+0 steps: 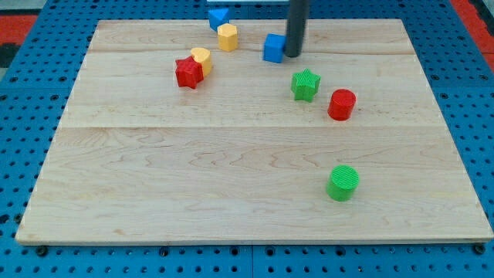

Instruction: Separate the red star and the yellow heart

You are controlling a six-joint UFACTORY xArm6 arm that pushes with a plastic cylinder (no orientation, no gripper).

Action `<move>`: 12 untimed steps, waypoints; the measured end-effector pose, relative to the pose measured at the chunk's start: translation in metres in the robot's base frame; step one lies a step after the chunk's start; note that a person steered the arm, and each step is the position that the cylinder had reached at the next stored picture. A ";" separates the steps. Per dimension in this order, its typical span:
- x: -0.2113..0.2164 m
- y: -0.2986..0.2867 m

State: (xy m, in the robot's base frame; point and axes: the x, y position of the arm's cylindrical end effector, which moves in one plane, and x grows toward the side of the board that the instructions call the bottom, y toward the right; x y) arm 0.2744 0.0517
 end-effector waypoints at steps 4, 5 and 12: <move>0.058 -0.135; 0.065 -0.160; -0.011 -0.214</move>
State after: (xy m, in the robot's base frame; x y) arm 0.2634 -0.1618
